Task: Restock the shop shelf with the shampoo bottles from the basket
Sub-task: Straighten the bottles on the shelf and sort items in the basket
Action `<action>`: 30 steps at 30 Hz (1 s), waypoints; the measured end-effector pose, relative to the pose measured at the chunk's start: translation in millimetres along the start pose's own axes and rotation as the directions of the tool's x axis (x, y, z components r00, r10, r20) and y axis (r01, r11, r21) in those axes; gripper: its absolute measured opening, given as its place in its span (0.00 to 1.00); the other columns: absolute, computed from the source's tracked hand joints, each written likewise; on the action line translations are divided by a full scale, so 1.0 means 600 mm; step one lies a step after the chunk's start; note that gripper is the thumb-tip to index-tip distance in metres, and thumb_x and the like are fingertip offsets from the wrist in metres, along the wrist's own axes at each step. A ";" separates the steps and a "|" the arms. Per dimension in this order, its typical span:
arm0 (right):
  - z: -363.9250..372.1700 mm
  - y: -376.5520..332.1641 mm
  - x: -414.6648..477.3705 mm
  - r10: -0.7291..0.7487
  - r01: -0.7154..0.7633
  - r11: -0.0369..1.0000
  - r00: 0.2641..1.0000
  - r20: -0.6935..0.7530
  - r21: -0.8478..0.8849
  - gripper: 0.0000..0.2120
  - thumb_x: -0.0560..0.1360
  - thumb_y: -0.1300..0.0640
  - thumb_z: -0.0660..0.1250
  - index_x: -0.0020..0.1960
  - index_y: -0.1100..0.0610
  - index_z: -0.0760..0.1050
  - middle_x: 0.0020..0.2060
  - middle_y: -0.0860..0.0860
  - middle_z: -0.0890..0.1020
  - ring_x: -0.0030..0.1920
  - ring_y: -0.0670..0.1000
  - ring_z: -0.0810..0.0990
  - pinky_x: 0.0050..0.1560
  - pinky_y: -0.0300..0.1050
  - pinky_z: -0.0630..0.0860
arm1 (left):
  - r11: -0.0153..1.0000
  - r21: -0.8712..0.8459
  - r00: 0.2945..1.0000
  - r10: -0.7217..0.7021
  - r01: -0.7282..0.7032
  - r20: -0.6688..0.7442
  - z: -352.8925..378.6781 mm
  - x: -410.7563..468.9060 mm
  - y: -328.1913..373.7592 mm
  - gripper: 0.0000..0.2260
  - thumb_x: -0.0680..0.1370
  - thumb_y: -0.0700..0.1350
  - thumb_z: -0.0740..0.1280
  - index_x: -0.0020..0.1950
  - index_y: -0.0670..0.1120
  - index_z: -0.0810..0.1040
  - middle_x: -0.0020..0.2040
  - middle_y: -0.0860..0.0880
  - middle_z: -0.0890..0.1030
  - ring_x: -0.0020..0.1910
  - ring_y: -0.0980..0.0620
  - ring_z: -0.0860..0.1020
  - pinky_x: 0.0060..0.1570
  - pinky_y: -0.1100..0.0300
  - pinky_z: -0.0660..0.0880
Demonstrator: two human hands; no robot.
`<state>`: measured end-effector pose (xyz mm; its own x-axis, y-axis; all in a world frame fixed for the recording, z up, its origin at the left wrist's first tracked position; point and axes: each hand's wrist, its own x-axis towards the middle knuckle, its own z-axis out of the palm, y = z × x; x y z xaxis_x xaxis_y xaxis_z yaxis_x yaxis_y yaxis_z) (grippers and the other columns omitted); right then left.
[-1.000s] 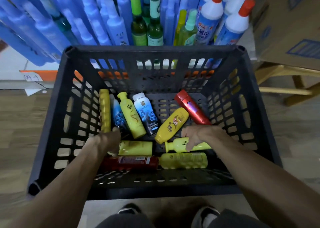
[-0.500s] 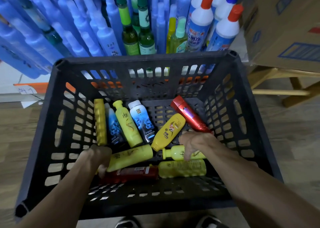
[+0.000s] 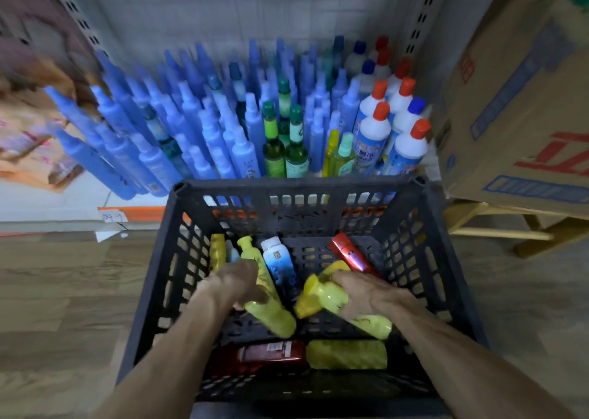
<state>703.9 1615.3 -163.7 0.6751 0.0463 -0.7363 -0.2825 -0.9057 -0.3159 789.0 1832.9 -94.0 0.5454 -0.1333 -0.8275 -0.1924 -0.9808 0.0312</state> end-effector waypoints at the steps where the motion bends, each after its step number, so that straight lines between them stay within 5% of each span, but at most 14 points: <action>1: -0.021 -0.011 -0.016 -0.020 0.021 1.000 0.997 -0.068 0.010 0.20 0.71 0.52 0.73 0.57 0.54 0.68 0.45 0.50 0.74 0.45 0.53 0.75 0.38 0.47 0.71 | 1.000 0.017 0.992 0.011 -0.009 -0.127 -0.005 -0.014 0.017 0.19 0.74 0.53 0.70 0.58 0.41 0.75 0.54 0.47 0.80 0.52 0.48 0.80 0.50 0.56 0.76; 8: -0.221 -0.119 -0.172 -0.043 0.133 0.966 0.928 -0.369 0.221 0.22 0.71 0.53 0.76 0.53 0.56 0.65 0.38 0.48 0.70 0.43 0.53 0.73 0.34 0.45 0.67 | 0.991 0.022 0.855 0.127 -0.134 -0.503 -0.113 -0.178 0.066 0.17 0.76 0.46 0.68 0.63 0.45 0.70 0.61 0.43 0.75 0.58 0.42 0.77 0.51 0.52 0.74; 11: -0.300 -0.156 -0.270 0.038 0.145 0.931 0.874 -0.484 0.336 0.24 0.69 0.52 0.77 0.58 0.58 0.68 0.47 0.53 0.77 0.49 0.55 0.78 0.45 0.49 0.75 | 0.954 -0.139 0.771 0.125 -0.267 -0.625 -0.212 -0.296 0.070 0.16 0.76 0.44 0.69 0.62 0.47 0.72 0.61 0.45 0.74 0.56 0.41 0.78 0.49 0.52 0.73; 14: -0.382 -0.185 -0.388 0.140 0.200 0.835 0.823 -0.550 0.512 0.26 0.69 0.52 0.76 0.63 0.56 0.71 0.54 0.53 0.81 0.55 0.55 0.80 0.54 0.50 0.77 | 0.882 -0.235 0.695 0.133 -0.408 -0.707 -0.314 -0.432 0.070 0.14 0.75 0.43 0.70 0.59 0.50 0.74 0.57 0.49 0.73 0.54 0.42 0.76 0.45 0.53 0.71; 18: -0.518 -0.240 -0.578 0.235 0.276 0.663 0.806 -0.543 0.696 0.28 0.70 0.54 0.77 0.67 0.53 0.70 0.56 0.51 0.80 0.55 0.53 0.79 0.52 0.46 0.74 | 0.769 -0.336 0.638 0.119 -0.544 -0.761 -0.446 -0.619 0.075 0.13 0.73 0.42 0.71 0.57 0.50 0.76 0.51 0.52 0.74 0.48 0.48 0.74 0.42 0.58 0.67; 26: -0.805 -0.363 -0.908 0.176 0.380 0.666 0.756 -0.630 0.642 0.22 0.70 0.54 0.77 0.59 0.51 0.72 0.50 0.49 0.81 0.51 0.52 0.80 0.44 0.42 0.74 | 0.681 -0.397 0.583 0.055 -0.616 -0.811 -0.694 -0.971 0.100 0.17 0.72 0.41 0.71 0.60 0.48 0.75 0.50 0.50 0.78 0.45 0.49 0.75 0.43 0.59 0.70; 30: -0.912 -0.415 -1.027 0.128 0.414 0.697 0.731 -0.671 0.585 0.20 0.69 0.57 0.76 0.55 0.49 0.71 0.46 0.46 0.80 0.44 0.45 0.77 0.38 0.31 0.70 | 0.643 -0.396 0.547 0.044 -0.655 -0.836 -0.791 -1.104 0.102 0.17 0.69 0.38 0.73 0.57 0.47 0.77 0.47 0.50 0.78 0.38 0.49 0.75 0.40 0.59 0.70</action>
<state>731.5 1581.9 696.1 0.9140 -0.3650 -0.1773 -0.3159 -0.3658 -0.8754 803.0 1793.6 722.0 0.9719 -0.2347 0.0170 -0.1586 -0.6000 0.7841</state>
